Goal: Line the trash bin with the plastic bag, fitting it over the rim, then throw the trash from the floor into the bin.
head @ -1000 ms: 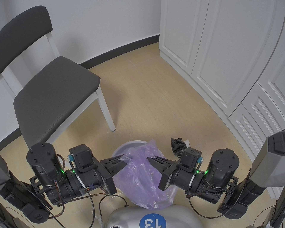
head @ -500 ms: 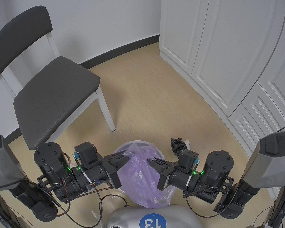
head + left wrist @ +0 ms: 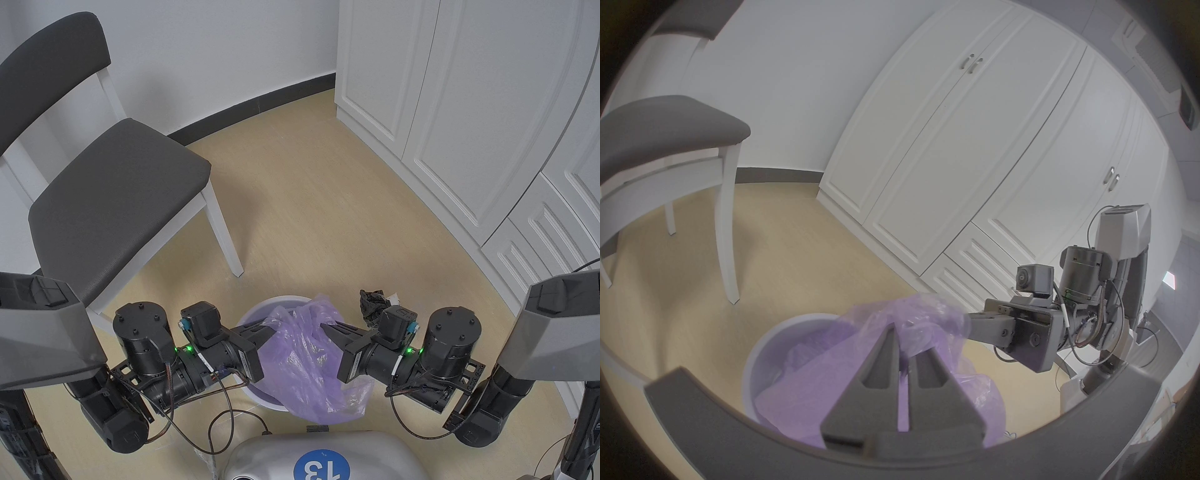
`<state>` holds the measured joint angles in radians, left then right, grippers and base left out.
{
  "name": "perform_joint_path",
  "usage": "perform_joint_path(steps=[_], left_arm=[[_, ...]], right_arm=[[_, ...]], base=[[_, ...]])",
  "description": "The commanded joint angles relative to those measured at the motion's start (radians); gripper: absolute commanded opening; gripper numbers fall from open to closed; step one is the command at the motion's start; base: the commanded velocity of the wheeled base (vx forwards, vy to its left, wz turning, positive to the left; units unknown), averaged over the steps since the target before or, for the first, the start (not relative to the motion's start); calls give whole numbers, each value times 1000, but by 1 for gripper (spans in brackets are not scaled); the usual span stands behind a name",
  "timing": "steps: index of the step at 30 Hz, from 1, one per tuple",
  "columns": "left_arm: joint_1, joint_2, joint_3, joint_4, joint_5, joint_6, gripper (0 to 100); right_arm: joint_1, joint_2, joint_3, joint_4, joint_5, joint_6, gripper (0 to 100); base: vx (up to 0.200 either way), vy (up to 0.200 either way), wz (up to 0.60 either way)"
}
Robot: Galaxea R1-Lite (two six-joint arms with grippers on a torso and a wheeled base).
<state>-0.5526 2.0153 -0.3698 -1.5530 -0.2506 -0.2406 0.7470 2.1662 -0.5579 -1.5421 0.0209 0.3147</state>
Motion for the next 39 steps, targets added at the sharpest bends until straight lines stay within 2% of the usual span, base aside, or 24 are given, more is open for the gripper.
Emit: perform_joint_path(steps=[1, 8, 15, 21, 28, 33, 39], left_arm=[[20, 40, -24, -18, 1, -5, 0], [52, 63, -57, -18, 2, -6, 0], [98, 85, -136, -18, 5, -134, 0], [141, 135, -187, -18, 31, -149, 0], [184, 171, -218, -18, 31, -152, 0], [191, 183, -233, -18, 31, -178, 0], [172, 169, -233, -18, 34, -200, 0]], right_arm=[[-11, 27, -14, 0, 1, 3, 0], [-23, 73, -54, -6, -4, 9, 0], [-71, 86, -97, 4, -12, 12, 0], [-135, 83, -106, 34, -9, -6, 0], [-195, 44, -89, 140, 1, -105, 0], [-204, -11, -45, 197, 5, -146, 0], [-202, -65, 44, 212, 74, -209, 0]], base=[[0, 0, 0], [0, 0, 0], [0, 0, 0], [0, 0, 0], [0, 0, 0], [0, 0, 0], [0, 0, 0]])
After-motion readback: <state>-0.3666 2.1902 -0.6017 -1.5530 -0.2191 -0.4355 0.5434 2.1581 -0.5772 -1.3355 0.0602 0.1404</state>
